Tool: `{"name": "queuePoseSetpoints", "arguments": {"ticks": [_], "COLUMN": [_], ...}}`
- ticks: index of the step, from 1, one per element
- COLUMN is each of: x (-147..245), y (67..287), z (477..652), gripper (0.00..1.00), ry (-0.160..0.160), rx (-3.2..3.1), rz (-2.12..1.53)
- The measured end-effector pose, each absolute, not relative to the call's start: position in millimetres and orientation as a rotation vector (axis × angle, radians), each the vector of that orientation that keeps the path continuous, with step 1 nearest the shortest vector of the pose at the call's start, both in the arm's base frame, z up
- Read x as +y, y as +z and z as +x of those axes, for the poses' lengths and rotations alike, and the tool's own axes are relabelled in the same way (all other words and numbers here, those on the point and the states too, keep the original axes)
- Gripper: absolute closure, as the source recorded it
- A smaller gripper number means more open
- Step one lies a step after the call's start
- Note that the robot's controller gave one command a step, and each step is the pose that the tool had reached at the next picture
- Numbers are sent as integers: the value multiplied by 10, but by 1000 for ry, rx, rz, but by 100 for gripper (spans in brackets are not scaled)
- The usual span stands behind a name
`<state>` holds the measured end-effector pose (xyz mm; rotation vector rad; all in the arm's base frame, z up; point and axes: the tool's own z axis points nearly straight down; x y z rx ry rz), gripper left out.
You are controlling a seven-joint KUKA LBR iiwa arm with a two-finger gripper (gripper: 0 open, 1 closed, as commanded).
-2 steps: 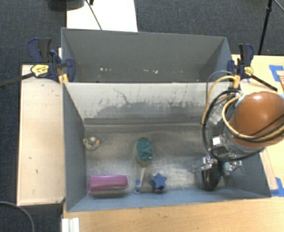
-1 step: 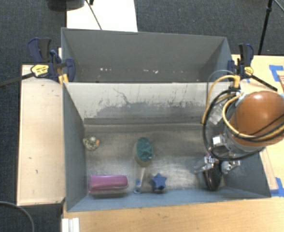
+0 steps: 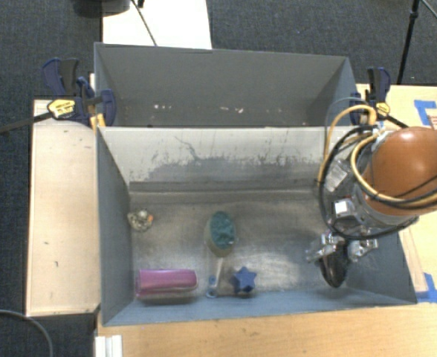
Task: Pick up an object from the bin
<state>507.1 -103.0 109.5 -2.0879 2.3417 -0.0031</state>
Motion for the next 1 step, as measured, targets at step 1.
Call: {"name": "queuePoseSetpoints", "arguments": {"ticks": [1], "x": [-1025], "y": [1412], "z": [5079], "gripper": [100], "ry": [-3], "rx": [2349], "rz": [-2080]}}
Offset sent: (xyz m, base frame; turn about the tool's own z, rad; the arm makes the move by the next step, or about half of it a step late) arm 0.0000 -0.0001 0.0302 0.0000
